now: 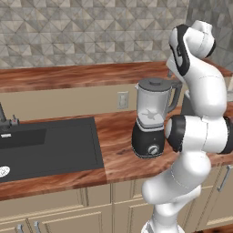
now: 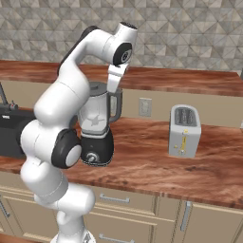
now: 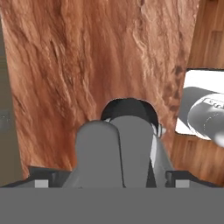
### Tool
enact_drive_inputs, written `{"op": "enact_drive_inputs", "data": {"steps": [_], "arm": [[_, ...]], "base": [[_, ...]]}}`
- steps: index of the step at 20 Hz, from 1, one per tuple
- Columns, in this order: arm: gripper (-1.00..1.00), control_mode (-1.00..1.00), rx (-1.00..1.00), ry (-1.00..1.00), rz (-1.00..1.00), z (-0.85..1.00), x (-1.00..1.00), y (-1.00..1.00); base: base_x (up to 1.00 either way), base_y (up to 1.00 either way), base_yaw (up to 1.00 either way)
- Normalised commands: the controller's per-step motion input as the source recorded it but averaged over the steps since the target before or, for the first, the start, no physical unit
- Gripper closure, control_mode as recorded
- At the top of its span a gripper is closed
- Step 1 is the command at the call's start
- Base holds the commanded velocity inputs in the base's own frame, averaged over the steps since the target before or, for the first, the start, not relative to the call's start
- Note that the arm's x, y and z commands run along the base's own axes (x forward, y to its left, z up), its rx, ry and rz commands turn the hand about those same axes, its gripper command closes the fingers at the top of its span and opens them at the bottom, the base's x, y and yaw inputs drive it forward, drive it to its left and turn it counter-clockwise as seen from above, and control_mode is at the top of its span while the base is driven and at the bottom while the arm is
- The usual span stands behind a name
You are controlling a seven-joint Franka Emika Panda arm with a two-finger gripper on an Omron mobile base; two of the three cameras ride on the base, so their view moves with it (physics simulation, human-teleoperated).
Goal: Close the lid blender by securely placing the lid on top.
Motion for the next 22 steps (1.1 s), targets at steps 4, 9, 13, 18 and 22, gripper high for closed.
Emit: {"op": "enact_drive_inputs", "data": {"steps": [4,9,13,18,22], "arm": [[-1.00,-1.00,0.00,-0.14,0.00,0.01,-0.08,0.00],[-1.00,-1.00,0.00,-0.18,0.00,0.16,-0.63,0.02],[-1.00,-1.00,0.00,-0.18,0.00,0.12,-0.90,0.20],[-1.00,-1.00,0.00,-0.18,0.00,0.08,-0.97,0.30],[-1.00,-1.00,0.00,-0.20,0.00,0.05,-0.96,0.42]], "base": [[0.00,0.00,0.00],[0.00,0.00,0.00],[0.00,0.00,0.00],[0.00,0.00,0.00],[0.00,0.00,0.00]]}}
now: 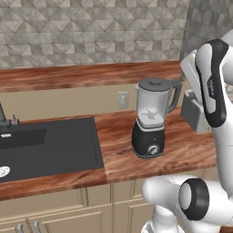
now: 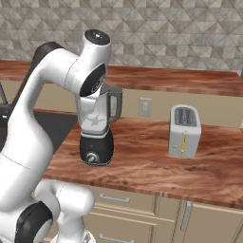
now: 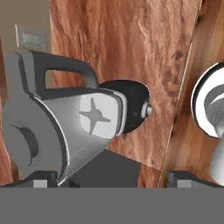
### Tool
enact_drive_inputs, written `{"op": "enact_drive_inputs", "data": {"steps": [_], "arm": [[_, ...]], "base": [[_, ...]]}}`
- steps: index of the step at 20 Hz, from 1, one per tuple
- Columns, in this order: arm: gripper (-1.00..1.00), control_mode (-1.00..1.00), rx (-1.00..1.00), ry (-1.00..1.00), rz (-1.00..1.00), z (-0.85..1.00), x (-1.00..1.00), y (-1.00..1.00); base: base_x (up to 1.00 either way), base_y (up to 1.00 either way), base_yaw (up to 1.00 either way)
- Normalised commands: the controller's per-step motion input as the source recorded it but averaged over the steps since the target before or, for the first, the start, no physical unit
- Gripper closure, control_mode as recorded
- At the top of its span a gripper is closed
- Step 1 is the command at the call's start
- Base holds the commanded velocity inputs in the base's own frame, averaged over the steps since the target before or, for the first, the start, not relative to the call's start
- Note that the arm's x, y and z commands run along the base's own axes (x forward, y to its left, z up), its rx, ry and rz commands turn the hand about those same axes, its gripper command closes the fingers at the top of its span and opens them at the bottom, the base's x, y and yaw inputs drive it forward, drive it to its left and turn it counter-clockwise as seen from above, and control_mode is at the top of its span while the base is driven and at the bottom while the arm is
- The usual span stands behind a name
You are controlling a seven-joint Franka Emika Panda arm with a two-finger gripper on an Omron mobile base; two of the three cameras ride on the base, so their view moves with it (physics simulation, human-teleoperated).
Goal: Close the lid blender by securely placing the lid on top.
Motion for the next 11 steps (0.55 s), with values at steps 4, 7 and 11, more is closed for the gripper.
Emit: {"op": "enact_drive_inputs", "data": {"steps": [4,7,11], "arm": [[-1.00,-1.00,0.00,-0.20,0.00,0.15,-0.87,0.42],[-1.00,-1.00,0.00,-0.20,0.00,0.20,-0.77,0.40],[-1.00,-1.00,-0.01,-0.09,0.00,0.03,-0.43,0.33]], "base": [[0.00,0.00,0.00],[0.00,0.00,0.00],[0.00,0.00,0.00]]}}
